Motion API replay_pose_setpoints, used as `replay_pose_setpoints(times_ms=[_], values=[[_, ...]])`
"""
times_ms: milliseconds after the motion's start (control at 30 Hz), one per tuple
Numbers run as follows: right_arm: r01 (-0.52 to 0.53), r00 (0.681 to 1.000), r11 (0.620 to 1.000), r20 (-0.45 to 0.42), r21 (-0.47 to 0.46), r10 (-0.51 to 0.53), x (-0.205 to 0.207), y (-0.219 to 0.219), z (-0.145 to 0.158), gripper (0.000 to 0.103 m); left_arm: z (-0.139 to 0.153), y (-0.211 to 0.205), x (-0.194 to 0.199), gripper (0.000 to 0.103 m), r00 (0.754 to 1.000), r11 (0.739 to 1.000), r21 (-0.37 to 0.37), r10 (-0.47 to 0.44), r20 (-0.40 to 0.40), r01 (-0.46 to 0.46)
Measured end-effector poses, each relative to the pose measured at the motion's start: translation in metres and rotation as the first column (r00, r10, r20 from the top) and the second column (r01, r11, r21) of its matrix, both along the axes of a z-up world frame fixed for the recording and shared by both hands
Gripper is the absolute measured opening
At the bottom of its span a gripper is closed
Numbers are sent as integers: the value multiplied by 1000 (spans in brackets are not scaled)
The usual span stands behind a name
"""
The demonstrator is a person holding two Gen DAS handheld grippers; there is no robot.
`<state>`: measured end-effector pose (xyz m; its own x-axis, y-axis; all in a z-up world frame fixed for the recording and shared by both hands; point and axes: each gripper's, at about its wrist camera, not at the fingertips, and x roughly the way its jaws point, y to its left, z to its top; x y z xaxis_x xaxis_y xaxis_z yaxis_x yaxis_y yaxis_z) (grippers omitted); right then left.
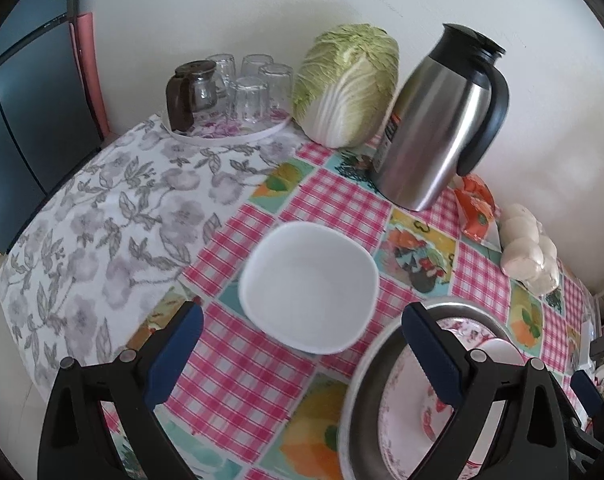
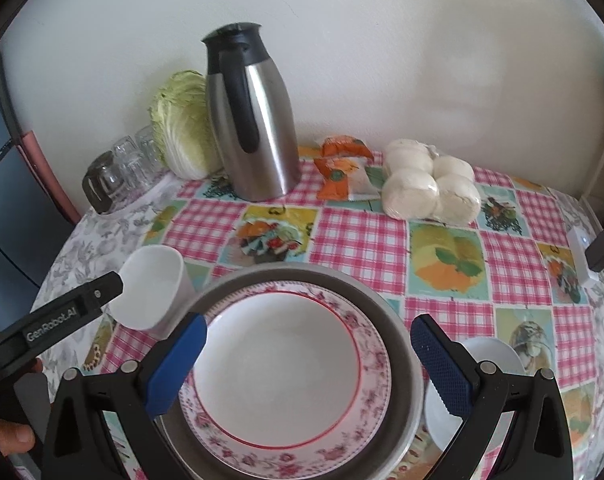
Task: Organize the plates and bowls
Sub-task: 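Move both tools toward the white square bowl, then grasp the rim of the white square bowl with both tools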
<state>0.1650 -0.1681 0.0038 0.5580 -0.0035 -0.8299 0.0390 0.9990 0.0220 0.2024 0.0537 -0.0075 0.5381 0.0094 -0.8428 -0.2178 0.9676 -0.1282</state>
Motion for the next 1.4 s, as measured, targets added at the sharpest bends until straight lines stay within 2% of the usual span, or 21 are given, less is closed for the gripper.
replay_pose_setpoints(times_ms=[133,300,600,800,967,1167,1400], values=[[15,1000,1000,4,-16,-15,2,7,-2,103,-1,12,3,100,1000,1000,-2,5,3,-5],[31,1000,999,4,14,-31,4,10,-3,103,-4,30,7,100,1000,1000,-7,18,1,-18],[54,999,998,1,25,-54,10,23,-3,103,-11,46,17,100,1000,999,-47,-7,2,7],[34,999,999,-39,34,-33,27,45,-5,103,-14,51,24,100,999,998,-45,-37,-4,37],[25,997,998,-78,60,-20,45,65,-4,103,-20,68,30,100,1000,991,-129,-25,-5,24],[19,994,999,-109,50,-13,67,83,-8,103,-28,84,37,100,1000,986,-169,-1,-10,-1],[1,987,1000,-158,10,0,90,104,-27,103,-54,92,48,99,997,971,-236,10,-74,-27]])
